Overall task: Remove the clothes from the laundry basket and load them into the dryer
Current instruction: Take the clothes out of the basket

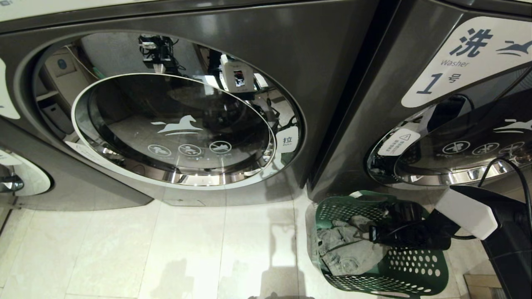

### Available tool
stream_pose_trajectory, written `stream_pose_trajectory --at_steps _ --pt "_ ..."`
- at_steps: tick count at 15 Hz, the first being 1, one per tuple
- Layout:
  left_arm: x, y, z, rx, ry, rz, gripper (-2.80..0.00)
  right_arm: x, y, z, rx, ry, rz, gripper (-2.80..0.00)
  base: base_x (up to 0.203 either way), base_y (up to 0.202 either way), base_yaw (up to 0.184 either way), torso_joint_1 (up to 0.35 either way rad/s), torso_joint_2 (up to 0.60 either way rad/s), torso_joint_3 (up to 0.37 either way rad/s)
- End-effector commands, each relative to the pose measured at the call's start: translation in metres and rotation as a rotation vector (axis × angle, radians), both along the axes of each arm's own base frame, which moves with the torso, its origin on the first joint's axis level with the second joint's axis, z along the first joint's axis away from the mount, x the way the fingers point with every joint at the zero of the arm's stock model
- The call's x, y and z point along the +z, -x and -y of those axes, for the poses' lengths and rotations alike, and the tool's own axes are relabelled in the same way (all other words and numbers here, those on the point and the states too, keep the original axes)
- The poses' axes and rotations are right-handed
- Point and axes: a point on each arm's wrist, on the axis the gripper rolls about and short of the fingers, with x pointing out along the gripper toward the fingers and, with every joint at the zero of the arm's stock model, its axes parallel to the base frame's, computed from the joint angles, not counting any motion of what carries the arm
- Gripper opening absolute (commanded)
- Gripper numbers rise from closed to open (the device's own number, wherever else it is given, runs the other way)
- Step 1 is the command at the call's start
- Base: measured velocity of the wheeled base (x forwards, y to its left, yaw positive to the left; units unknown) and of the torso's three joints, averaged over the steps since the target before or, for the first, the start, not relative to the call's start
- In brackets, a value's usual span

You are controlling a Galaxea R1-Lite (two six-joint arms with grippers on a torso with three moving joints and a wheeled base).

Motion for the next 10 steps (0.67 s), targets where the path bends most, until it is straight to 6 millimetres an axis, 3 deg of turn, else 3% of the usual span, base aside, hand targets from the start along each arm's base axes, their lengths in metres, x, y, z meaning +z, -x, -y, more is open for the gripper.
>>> stream_pose_trajectory --at_steps 1,4,6,10 --pt "0.000 0.000 0.000 0.000 0.000 0.001 -2.80 0.020 0.005 0.000 0.000 -0.001 0.019 -2.80 0.000 0.000 0.000 0.000 0.00 0.000" --pt "0.000 0.000 0.000 0.000 -0.001 0.001 -2.80 0.054 0.014 0.001 -0.006 0.002 0.056 -2.80 0.000 0.000 0.000 0.000 0.00 0.000" --pt "0.000 0.000 0.000 0.000 -0.001 0.001 -2.80 0.088 0.022 0.000 -0.012 0.000 0.102 -2.80 0.000 0.000 0.000 0.000 0.00 0.000" --pt "0.000 0.000 0.000 0.000 0.001 0.000 -2.80 0.153 0.067 -0.008 -0.022 -0.012 0.152 -2.80 0.000 0.000 0.000 0.000 0.00 0.000"
